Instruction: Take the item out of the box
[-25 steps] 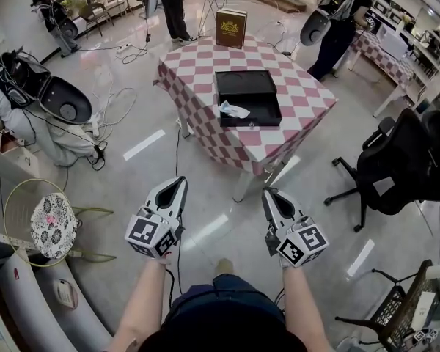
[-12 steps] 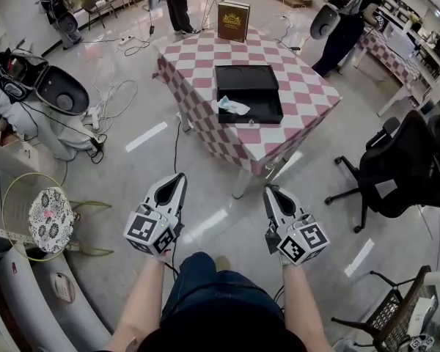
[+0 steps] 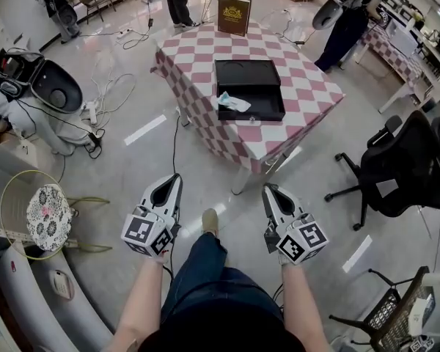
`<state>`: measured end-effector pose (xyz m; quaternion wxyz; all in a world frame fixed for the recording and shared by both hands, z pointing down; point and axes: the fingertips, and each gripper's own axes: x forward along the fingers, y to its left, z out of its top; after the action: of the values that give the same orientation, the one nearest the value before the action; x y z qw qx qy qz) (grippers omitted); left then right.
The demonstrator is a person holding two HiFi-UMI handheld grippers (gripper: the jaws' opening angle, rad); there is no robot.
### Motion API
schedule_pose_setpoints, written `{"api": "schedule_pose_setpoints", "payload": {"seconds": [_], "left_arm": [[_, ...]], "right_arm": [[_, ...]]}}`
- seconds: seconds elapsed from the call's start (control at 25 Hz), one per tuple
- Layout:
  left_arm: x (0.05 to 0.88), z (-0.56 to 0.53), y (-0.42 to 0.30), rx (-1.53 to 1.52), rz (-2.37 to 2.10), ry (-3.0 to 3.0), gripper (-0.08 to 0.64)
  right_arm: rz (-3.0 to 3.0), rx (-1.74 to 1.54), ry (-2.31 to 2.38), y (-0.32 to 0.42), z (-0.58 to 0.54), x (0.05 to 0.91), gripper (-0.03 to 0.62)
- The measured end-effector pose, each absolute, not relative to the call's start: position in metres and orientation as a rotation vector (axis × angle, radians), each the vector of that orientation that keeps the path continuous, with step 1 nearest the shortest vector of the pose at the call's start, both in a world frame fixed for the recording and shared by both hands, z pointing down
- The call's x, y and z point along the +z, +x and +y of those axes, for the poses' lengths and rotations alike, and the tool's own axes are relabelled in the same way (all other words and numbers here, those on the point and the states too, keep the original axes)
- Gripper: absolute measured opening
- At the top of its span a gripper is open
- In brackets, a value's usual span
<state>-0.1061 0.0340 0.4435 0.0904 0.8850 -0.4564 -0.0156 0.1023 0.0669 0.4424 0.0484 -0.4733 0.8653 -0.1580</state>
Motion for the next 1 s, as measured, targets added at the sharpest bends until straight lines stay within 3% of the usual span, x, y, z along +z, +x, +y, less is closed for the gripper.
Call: {"api": "schedule_pose_setpoints", "payload": {"seconds": [1.0], "left_arm": [[0.449,-0.115,-0.067,-0.076,-1.237,2.665,0.0]], "right_arm": [[2.684,-0.498,-1.43,0.103,-0.073,0.449,0.003]]}}
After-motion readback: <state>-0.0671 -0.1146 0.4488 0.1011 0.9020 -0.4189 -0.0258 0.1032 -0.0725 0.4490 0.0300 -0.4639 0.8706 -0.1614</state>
